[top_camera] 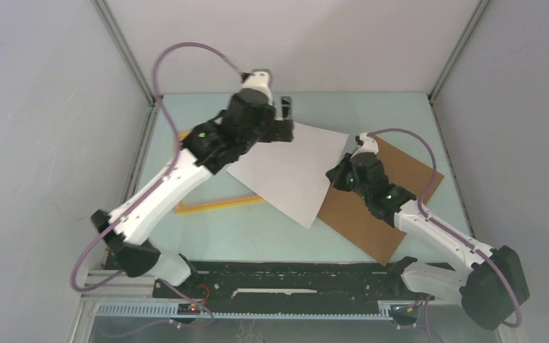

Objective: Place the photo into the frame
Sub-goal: Turn over the photo from the photo frame.

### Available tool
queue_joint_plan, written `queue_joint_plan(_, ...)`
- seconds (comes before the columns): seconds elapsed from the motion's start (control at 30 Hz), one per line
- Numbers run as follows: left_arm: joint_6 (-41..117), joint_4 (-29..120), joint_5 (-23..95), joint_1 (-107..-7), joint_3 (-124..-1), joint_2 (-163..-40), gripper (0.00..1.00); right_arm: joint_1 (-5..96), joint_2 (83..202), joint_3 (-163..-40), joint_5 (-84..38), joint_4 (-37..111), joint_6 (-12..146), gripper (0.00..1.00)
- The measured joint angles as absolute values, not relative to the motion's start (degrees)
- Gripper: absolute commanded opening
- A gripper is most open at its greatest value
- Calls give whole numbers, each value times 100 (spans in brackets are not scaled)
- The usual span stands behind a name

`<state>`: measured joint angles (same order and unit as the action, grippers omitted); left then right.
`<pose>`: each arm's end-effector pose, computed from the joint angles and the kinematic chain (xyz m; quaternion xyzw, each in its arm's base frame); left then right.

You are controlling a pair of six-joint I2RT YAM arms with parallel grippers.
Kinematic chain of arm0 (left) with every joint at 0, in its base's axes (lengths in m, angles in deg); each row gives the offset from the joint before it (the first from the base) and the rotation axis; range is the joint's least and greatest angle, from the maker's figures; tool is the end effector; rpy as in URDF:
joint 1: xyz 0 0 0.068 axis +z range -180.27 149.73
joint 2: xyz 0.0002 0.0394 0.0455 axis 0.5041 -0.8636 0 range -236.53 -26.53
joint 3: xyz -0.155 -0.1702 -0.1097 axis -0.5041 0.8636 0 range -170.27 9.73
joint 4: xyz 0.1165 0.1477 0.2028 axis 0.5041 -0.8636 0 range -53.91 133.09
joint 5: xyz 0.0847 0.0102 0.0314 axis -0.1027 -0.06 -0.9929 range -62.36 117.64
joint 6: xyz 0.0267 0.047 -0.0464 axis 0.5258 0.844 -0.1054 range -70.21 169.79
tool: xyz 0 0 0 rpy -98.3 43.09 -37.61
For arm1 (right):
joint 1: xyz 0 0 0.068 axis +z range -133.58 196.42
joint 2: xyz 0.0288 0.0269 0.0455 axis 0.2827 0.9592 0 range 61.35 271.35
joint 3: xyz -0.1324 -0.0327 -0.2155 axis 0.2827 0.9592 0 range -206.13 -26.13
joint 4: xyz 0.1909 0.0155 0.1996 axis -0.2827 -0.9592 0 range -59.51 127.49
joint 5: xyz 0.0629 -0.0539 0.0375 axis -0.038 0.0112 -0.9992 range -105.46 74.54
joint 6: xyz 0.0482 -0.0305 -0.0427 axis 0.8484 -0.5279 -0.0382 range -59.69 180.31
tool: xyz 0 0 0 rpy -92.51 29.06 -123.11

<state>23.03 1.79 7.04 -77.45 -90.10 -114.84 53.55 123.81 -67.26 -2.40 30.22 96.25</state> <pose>0.2656 -0.2563 0.4058 0.0626 0.8536 -0.1732 0.4874 0.2365 0.1625 0.2293 0.0492 0.8548 0.2234 0.4657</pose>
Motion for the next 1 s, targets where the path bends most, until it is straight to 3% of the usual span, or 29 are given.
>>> queue_joint_plan(0.2, 2882, -127, -109, -7430, -8739, -10186, 100, 3964, 12632, -6724, -2373, 3230, 9422, 0)
queue_joint_plan(0.4, 3179, -437, -776, -7367, -8046, -9082, 100, 3112, 14022, -7681, -4163, 2915, 9009, 0)
queue_joint_plan(0.6, 3295, -525, -1102, -7327, -7487, -8518, 100, 2889, 15482, -9377, -5333, 2399, 8323, 0)
queue_joint_plan(1.0, 3280, -490, -990, -7321, -6857, -8440, 100, 3175, 18002, -12514, -6415, 1540, 7330, 0)
